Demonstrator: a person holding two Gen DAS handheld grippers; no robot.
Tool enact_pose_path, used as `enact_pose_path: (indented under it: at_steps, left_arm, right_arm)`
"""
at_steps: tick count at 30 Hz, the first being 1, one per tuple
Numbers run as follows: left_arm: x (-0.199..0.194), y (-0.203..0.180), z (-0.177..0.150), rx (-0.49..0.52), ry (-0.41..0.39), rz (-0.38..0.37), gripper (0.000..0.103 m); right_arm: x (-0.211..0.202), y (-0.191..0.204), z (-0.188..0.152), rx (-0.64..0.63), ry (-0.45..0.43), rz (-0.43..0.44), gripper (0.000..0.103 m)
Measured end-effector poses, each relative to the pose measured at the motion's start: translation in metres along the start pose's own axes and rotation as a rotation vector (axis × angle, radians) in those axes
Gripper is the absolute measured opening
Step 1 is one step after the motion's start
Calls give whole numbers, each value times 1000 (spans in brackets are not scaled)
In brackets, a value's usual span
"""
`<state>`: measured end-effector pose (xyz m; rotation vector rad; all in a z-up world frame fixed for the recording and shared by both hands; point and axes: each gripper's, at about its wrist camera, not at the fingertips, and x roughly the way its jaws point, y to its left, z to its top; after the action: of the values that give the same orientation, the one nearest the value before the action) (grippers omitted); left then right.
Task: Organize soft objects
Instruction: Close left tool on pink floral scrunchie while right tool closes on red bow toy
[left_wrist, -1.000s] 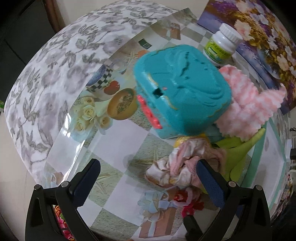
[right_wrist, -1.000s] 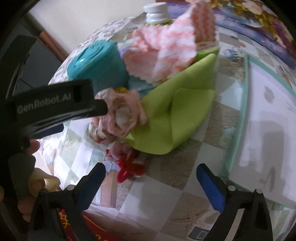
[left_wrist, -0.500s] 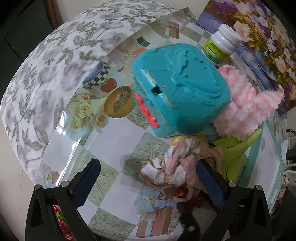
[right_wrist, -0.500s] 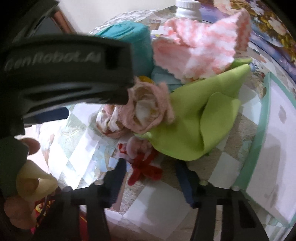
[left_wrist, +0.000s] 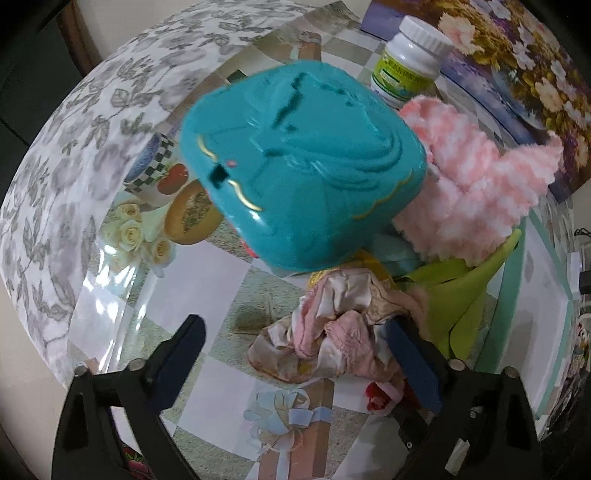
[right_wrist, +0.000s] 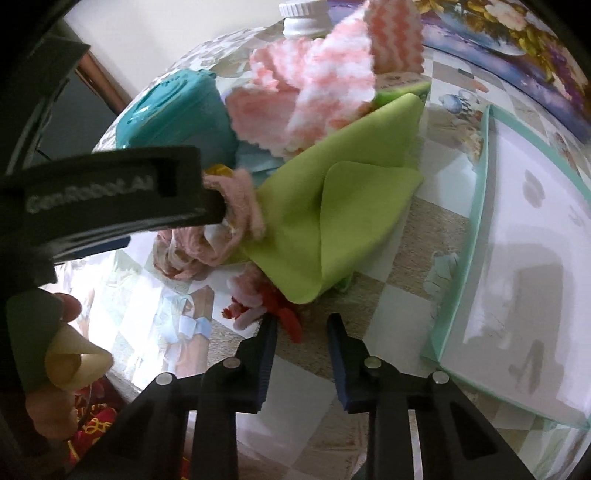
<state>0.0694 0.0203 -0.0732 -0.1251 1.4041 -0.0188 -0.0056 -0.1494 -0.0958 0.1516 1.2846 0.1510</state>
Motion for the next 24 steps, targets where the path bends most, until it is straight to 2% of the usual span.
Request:
enact_pose_path:
  at_steps: [4,8,13,16,24]
  left_arm:
    - [9,-14,4,-4,13,-24,86]
    - [15,-26,6,-4,28,-75,62]
    - [16,-51,2,5,32,-134,38]
    - [14,-65,1,6,29,-140,33]
    - [12,-98,-1,-20,18,-157,25]
  right_arm:
    - [1,8,-5,-26,1,2,29]
    - [-8,21,-10,-43,1,7,28]
    - [-6,29,-11,-59,5,17,18]
    - [-1,37,-11,-64,3,25,13]
    - [-4,40,-13,-72,-12,48,8]
